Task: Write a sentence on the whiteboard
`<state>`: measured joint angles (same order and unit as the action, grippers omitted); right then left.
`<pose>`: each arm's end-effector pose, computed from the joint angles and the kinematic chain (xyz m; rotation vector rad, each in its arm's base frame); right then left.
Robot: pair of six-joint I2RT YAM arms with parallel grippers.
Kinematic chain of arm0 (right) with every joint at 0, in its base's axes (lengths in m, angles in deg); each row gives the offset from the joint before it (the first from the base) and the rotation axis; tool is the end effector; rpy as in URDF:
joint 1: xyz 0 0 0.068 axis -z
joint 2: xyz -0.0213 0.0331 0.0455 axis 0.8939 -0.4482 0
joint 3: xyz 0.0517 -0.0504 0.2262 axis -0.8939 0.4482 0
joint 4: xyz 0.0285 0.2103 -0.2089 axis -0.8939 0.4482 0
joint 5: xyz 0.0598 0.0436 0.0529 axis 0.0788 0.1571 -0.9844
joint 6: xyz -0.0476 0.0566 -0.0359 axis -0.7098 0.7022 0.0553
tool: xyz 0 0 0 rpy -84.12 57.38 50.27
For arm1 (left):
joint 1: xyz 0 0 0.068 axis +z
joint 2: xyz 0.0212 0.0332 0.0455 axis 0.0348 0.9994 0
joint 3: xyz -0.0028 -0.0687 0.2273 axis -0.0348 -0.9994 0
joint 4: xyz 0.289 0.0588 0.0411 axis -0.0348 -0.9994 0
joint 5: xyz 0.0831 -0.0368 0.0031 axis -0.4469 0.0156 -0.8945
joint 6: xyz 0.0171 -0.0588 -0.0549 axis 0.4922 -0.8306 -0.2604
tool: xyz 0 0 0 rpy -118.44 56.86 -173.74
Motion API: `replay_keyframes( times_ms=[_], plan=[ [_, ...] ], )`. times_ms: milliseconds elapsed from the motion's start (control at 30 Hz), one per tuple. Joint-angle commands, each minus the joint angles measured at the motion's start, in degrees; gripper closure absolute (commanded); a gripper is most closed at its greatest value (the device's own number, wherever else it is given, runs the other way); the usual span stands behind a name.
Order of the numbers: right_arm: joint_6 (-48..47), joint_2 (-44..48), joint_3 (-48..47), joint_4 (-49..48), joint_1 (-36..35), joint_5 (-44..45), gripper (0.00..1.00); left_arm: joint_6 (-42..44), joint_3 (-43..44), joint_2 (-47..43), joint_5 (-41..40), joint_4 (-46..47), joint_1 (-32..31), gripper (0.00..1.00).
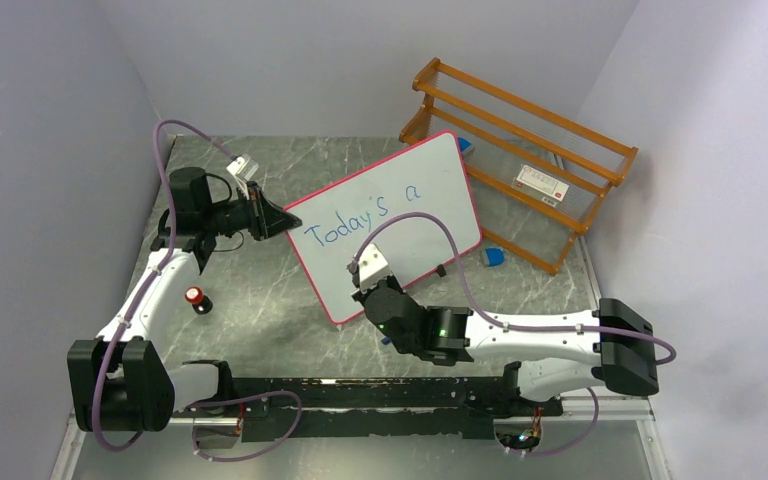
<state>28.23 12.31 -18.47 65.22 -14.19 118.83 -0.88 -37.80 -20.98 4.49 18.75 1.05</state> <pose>0.1249 0.3223 0.2026 -0.6467 1.7422 0.1796 0.3245 -0.0665 0.2356 0.5372 1.8655 -1.1242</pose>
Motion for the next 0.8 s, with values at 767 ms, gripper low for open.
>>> replay_keyframes(
  times_ms=[767],
  plan=[
    [2.4,-4.0,-3.3,1.9,3.8,-2.9,1.0,3.6,-1.0,0.3,-4.3,-1.9,0.2,0.95]
  ],
)
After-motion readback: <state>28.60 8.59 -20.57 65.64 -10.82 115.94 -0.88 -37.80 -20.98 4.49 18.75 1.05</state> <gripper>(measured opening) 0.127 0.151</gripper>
